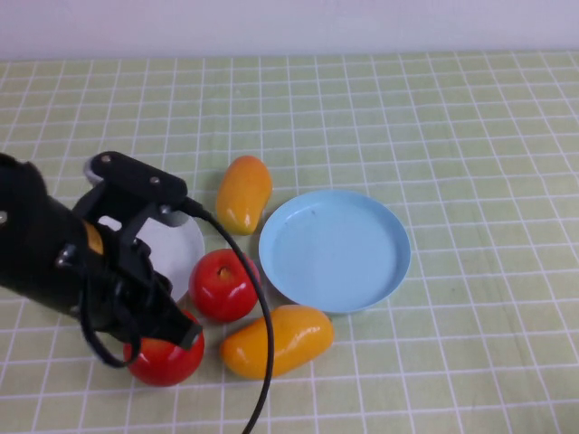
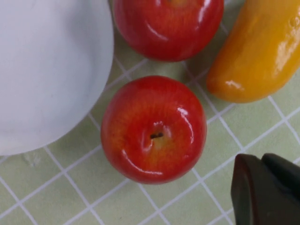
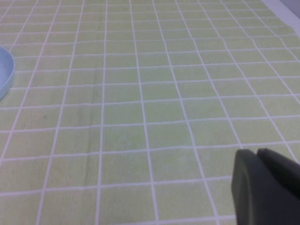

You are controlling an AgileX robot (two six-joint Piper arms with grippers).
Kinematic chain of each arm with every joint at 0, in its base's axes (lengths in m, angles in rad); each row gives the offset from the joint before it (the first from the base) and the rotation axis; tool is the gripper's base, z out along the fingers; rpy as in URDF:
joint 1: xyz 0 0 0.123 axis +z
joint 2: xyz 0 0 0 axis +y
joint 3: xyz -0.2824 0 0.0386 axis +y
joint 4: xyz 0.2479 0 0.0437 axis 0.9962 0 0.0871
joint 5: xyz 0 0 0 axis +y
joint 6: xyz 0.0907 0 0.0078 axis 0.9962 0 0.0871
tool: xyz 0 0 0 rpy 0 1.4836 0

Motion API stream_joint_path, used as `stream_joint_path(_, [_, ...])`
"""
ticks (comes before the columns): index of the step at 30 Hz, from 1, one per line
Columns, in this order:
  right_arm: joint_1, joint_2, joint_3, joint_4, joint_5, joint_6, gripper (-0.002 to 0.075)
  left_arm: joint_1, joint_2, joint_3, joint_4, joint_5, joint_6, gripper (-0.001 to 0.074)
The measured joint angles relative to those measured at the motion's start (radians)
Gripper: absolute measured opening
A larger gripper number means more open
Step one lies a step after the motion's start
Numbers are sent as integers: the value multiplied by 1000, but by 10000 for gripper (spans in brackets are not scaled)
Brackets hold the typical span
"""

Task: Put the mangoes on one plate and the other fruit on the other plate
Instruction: Put one type of fruit in the left plate

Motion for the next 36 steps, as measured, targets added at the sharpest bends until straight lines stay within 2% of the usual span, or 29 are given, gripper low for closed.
stream_joint_path(12, [0,0,0,0,0,0,-16,-12,103,-19,47,37,17,3])
stream_joint_path(15, [0,0,0,0,0,0,-16,-12,103,-19,47,39,53,31])
stream_joint_path(17, [0,0,0,0,0,0,-16,-12,103,-19,47,39,62,83])
stream_joint_path(20, [0,0,0,0,0,0,-16,-12,103,-19,36,39,68,221])
stream_joint_path(24, [0,0,0,0,0,0,-17,-12,103,-19,32,37,68,545])
stream_joint_path(26, [0,0,0,0,0,0,-16,-12,103,-19,32,25,68,631])
stream_joint_path(28, [0,0,0,0,0,0,-16,-12,103,-19,24,5,52,664])
stream_joint_path(36, [0,0,0,0,0,0,-16,-12,147,-19,10,-37,8,668])
